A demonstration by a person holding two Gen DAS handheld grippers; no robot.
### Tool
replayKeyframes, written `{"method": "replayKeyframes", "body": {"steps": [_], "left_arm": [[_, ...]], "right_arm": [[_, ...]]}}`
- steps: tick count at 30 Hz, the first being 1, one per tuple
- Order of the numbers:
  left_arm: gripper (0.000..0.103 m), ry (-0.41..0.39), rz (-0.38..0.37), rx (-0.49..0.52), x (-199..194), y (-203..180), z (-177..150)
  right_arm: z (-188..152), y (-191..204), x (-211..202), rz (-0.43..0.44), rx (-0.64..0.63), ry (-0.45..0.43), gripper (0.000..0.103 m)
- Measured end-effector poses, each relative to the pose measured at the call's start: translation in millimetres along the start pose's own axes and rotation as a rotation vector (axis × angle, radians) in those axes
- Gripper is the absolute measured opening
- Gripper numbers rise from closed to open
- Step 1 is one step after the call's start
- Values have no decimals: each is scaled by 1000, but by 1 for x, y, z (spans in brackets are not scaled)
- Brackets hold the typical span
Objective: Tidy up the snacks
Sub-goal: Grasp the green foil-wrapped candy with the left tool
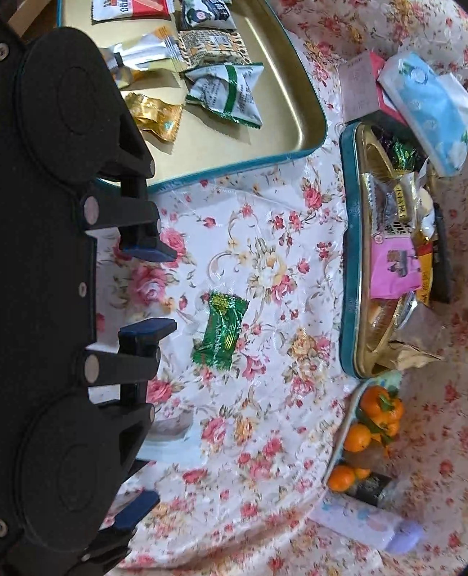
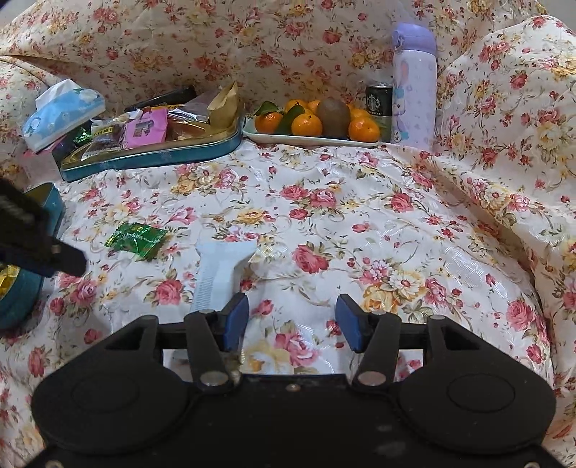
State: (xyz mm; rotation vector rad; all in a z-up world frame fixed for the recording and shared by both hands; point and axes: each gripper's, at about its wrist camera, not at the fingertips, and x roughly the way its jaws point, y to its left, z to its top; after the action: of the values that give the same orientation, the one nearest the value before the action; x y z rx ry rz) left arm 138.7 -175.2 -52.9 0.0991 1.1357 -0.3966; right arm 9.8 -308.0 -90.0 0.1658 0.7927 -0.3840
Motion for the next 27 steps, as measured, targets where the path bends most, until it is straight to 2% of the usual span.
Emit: {"method": "replayKeyframes", "body": {"steps": [8,13,20,27], "left_arm": [[45,28,78,34,24,-12,11],[44,2,111,106,28,-26,14],[44,-21,104,179,34,-43,20],[44,-35,90,263,38,-55,27]], "right_arm": [[0,-2,-1,22,-3,0,60],[-1,-2,-1,32,8,-3,63],[-3,-1,0,43,22,-8,70],[-4,0,0,43,28,-14,72]]}}
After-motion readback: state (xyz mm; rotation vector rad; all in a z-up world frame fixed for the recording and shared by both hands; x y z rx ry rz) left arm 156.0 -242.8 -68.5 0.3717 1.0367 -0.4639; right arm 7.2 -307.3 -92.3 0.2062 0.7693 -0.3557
